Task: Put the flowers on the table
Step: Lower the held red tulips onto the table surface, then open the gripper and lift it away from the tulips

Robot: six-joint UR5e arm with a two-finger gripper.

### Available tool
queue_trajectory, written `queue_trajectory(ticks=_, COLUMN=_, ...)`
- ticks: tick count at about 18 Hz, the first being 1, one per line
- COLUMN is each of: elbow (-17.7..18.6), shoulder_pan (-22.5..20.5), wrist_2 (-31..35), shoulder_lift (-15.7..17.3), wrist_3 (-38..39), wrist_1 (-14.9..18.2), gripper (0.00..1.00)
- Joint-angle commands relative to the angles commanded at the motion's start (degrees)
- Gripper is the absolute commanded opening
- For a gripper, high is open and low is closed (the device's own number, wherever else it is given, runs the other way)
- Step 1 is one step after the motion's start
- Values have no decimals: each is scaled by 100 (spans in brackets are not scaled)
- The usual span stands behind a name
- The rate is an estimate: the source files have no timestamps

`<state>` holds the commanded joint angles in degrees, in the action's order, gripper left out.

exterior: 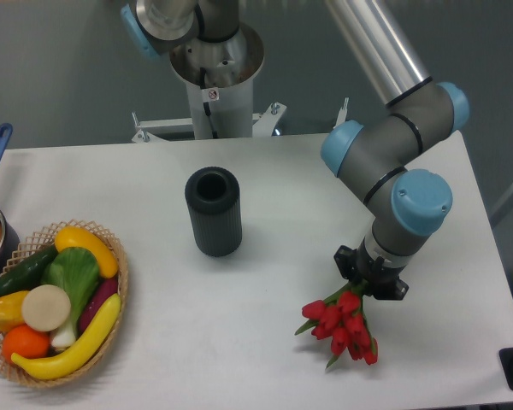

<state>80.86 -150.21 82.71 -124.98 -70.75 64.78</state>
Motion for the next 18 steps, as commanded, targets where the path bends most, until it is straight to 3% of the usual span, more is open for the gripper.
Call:
queue_trajectory(ticks=5, elbow=9, shoulder_pan=0, wrist_2=9, shoulder_lift=-9, wrist_3=0, wrist_1=0, gripper=28)
queue_trajectory(ticks=10, elbow=9, shoulder_pan=0, wrist_2=0, shoulder_lift=9, wrist_3=-9, wrist_1=0, gripper=54)
queue_trajectory(ticks=12, elbow=0, shoulder_pan=-26, wrist_2=-9, shoulder_lift=26, wrist_3=-9, wrist_1=0, gripper=76)
queue_trajectory(ticks=13, elbow=0, shoulder_pan=-35, wrist_2=-9, shoulder_lift=35, wrist_3=-9, wrist_1=-9, gripper=99)
queue_trajectory(ticks=18, elbow=9, shoulder_pan=-61, wrist_2=-9, shoulder_lift=114, wrist_3=-9, wrist_1=0, gripper=100)
